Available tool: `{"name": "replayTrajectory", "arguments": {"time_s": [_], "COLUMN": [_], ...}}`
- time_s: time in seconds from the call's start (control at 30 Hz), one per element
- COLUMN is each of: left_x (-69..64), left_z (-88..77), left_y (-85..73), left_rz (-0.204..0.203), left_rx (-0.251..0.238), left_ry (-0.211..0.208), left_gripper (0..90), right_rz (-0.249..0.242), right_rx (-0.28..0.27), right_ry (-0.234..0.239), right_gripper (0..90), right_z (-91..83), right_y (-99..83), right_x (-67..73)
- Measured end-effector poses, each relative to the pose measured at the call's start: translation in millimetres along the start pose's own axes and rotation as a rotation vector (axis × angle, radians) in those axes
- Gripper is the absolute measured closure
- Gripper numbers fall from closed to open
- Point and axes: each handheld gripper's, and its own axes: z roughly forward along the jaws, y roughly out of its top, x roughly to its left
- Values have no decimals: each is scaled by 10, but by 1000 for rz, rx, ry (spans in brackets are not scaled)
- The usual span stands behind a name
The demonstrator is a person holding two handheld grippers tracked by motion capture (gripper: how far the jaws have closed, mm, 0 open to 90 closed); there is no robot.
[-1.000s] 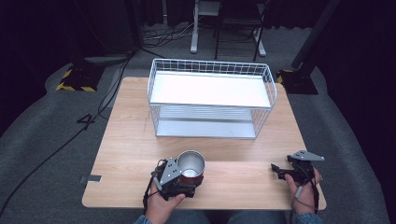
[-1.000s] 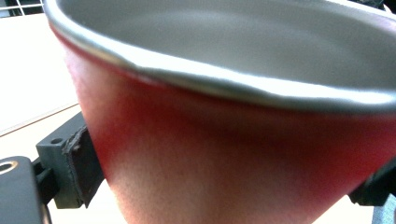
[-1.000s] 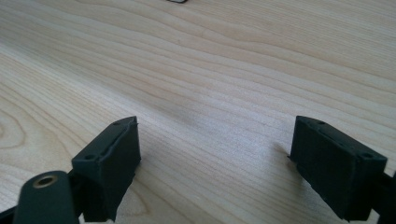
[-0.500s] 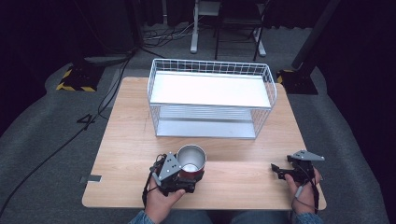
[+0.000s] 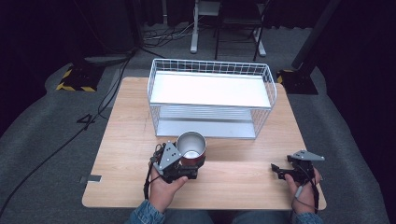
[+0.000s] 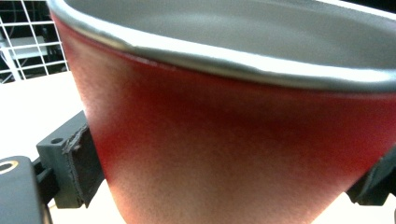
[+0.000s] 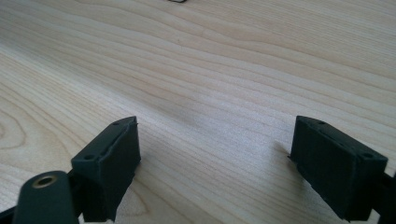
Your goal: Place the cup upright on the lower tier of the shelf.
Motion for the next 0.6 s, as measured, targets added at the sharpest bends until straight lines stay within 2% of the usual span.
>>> {"name": "replayTrajectory", "arguments": {"time_s": [0.2, 0.6], "left_x": [67, 230], "left_z": [125, 386], "left_y": [69, 122], "left_rz": [-9, -16], "left_rx": [-8, 17], "left_ry": [12, 24], "left_gripper": [67, 66], "right_rz": [0, 6], "right_rx": [0, 0], "right_ry": [0, -3], "right_gripper": [160, 159], "right_z": [1, 3], "right_y": [0, 2], "right_x": [-1, -1]}}
